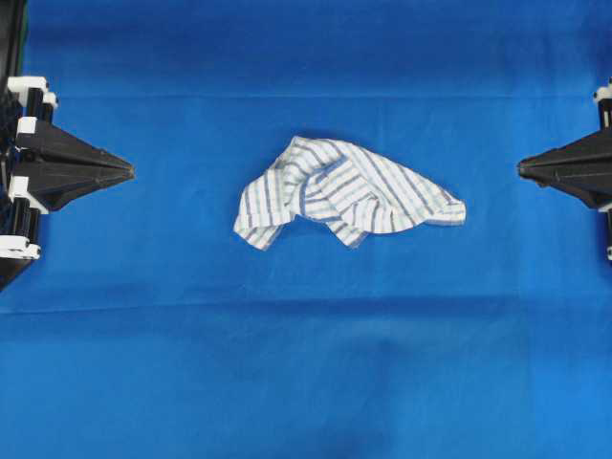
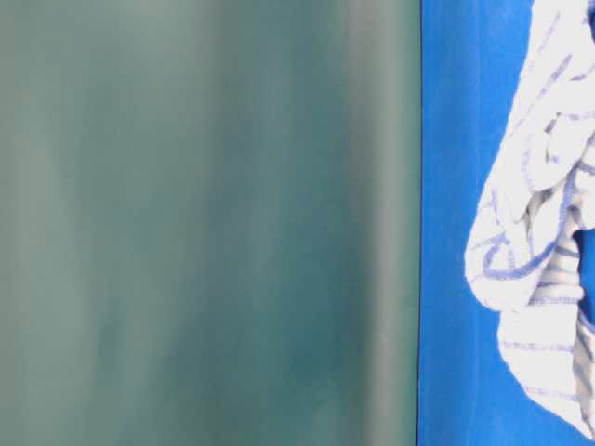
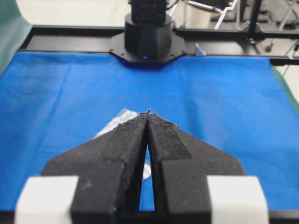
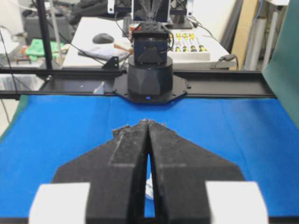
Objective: Lift the towel with both arms.
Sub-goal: 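Move both grippers inward and grasp opposite edges of the striped towel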
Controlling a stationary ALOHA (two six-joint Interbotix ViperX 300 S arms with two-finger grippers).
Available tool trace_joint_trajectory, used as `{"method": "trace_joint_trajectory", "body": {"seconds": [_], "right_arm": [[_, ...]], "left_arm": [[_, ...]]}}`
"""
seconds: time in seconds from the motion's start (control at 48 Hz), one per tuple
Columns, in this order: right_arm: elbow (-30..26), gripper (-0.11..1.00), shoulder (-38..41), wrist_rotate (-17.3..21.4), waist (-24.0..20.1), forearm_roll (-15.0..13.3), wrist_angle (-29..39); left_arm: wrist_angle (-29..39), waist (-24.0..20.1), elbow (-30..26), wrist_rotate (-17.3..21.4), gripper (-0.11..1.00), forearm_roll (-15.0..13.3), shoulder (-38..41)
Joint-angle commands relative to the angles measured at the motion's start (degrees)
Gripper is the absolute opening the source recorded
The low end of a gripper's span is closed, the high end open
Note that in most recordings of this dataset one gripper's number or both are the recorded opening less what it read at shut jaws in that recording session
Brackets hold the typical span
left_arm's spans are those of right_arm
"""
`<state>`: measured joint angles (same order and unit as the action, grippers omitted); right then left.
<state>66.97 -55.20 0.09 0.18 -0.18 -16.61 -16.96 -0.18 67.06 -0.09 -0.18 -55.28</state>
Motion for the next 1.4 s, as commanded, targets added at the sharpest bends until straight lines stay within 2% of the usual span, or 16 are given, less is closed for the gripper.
{"method": "trace_joint_trajectory", "body": {"seconds": [0.0, 0.313, 0.48, 0.667, 0.73, 0.771, 0.897, 0.938, 0.959, 1.022, 1.376], "right_arm": [[-0.9, 0.0, 0.3, 0.6, -0.1, 0.3, -0.3], [-3.1, 0.0, 4.3, 0.9, -0.1, 0.4, 6.4], [-2.7, 0.0, 10.4, 1.1, -0.1, 0.4, 6.4], [-3.3, 0.01, 20.0, 2.7, 0.0, 0.8, 5.6], [-4.1, 0.04, 24.1, 3.2, 0.4, 0.7, 5.7], [-4.6, 0.14, 26.3, 3.3, 0.7, 0.8, 6.0], [-6.0, 0.54, 33.4, 3.3, 1.4, 0.8, 6.0], [-6.4, 0.63, 35.7, 3.3, 1.6, 0.8, 5.7], [-6.7, 0.65, 36.7, 3.3, 1.7, 0.8, 5.7], [-7.6, 0.63, 40.3, 3.3, 2.0, 0.7, 5.6], [-13.1, 0.62, 55.3, 3.3, 4.1, 0.7, 5.5]], "left_arm": [[-0.1, 0.5, -0.8, 0.0, 0.0, -0.9, 0.9], [-2.5, 0.5, -0.8, 0.3, 0.0, -0.9, 5.2], [-3.5, 0.5, -1.0, 0.1, 0.0, -1.1, 11.5], [-5.4, 0.6, -2.3, -0.5, 0.02, -1.1, 22.1], [-5.9, 0.5, -3.0, -0.4, 0.11, -1.1, 25.6], [-6.2, 0.5, -3.5, -0.4, 0.21, -1.1, 27.9], [-6.9, 0.5, -5.4, -0.4, 0.61, -1.1, 35.4], [-6.9, 0.4, -6.2, -0.4, 0.74, -1.1, 37.7], [-6.9, 0.4, -6.7, -0.4, 0.79, -1.1, 39.3], [-6.9, 0.4, -7.6, -0.4, 0.9, -1.1, 42.6], [-9.2, -1.0, -12.0, -0.5, 0.91, -1.1, 59.9]]}}
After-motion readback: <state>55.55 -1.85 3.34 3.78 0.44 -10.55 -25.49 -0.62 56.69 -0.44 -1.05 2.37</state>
